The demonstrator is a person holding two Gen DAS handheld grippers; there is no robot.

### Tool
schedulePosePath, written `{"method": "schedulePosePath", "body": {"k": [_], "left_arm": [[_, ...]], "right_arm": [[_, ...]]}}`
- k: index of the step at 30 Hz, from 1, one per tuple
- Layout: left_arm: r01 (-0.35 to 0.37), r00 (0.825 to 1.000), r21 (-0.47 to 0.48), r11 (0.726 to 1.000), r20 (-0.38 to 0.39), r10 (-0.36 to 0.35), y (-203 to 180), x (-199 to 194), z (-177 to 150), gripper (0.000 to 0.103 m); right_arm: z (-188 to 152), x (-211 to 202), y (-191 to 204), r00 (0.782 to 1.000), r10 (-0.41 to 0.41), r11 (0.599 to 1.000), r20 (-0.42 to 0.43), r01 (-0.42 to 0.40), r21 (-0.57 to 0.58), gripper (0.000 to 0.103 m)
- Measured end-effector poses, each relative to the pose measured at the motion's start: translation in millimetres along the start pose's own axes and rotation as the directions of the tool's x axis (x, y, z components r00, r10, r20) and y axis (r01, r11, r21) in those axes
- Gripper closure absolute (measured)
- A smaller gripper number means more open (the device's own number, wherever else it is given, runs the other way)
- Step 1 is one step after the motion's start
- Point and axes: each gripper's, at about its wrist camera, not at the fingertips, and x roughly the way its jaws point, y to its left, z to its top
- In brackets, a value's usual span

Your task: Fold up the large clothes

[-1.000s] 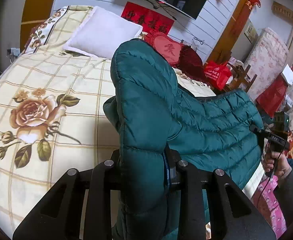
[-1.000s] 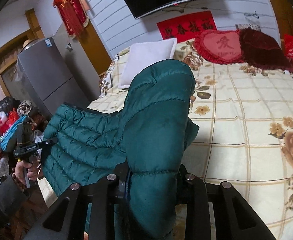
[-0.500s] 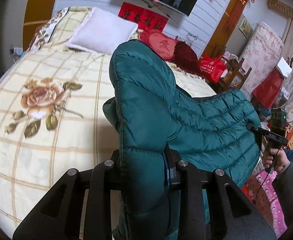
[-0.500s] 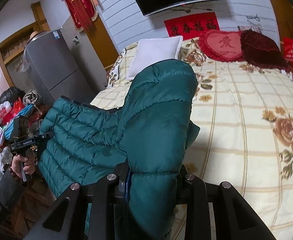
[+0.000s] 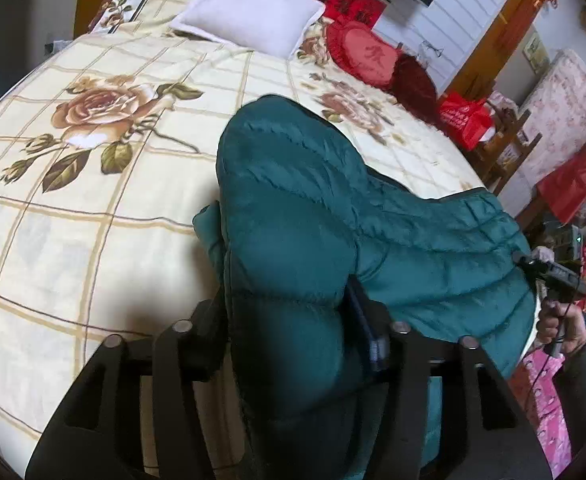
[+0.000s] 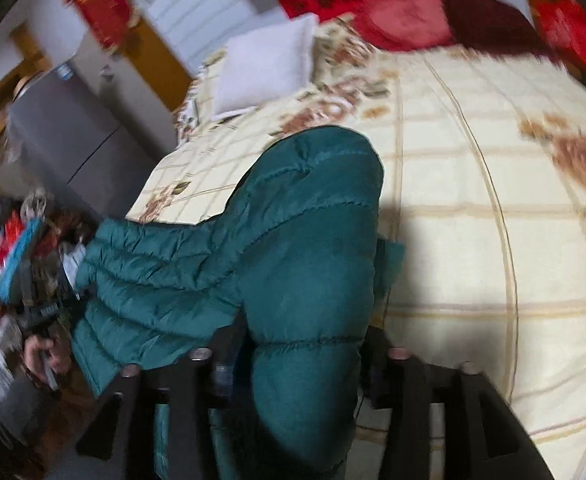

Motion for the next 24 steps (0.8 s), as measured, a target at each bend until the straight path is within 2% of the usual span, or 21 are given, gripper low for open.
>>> {"method": "schedulePosePath", "body": {"k": [3, 8, 11, 14, 16, 17, 19, 22, 24], "left_arm": [[0.014, 1.0, -0.01, 1.0, -0.017, -0.014, 3, -1, 1, 0.047], [0.011, 1.0, -0.017, 1.0, -0.022, -0.011, 8, -13, 9, 0.047], [-0.029, 0.999, -0.017, 0.999, 0.041, 0.029, 13, -32, 17, 0.047], [-0.047, 0.99, -0.046, 0.998, 0.131, 0.053, 13, -53, 30, 0.047], [-0.076, 0.984, -0.033, 0.997, 0.159, 0.08, 3, -53, 37, 0.047], [-0.109, 0.982, -0.023, 0.994, 0.15, 0.111, -6, -45, 41, 0.047], [-0.128, 0.985, -0.007, 0.992, 0.119, 0.128, -20, -26, 44, 0.047], [-0.171, 0.982, 0.009, 0.985, 0.086, 0.169, -27, 3, 44, 0.047], [-0.205, 0.978, 0.011, 0.979, 0.041, 0.205, -26, 22, 42, 0.047]], "right_arm": [[0, -4, -8, 0.999, 0.032, 0.996, -0.007, -0.032, 0.079, 0.05], [-3, -24, -2, 1.0, -0.009, 0.998, -0.012, 0.01, 0.063, 0.05], [-1, -43, 6, 0.999, -0.045, 0.999, 0.014, 0.045, 0.028, 0.05], [5, -65, 20, 0.995, -0.061, 0.998, 0.082, 0.062, -0.008, 0.05], [11, -70, 36, 0.99, -0.075, 0.995, 0.12, 0.081, -0.055, 0.05], [13, -69, 47, 0.988, -0.087, 0.991, 0.131, 0.098, -0.086, 0.05], [16, -53, 66, 0.985, -0.124, 0.982, 0.124, 0.139, -0.125, 0.05], [12, -11, 82, 0.976, -0.208, 0.968, 0.069, 0.215, -0.129, 0.05], [6, 16, 81, 0.958, -0.287, 0.948, 0.022, 0.287, -0.14, 0.05]]}}
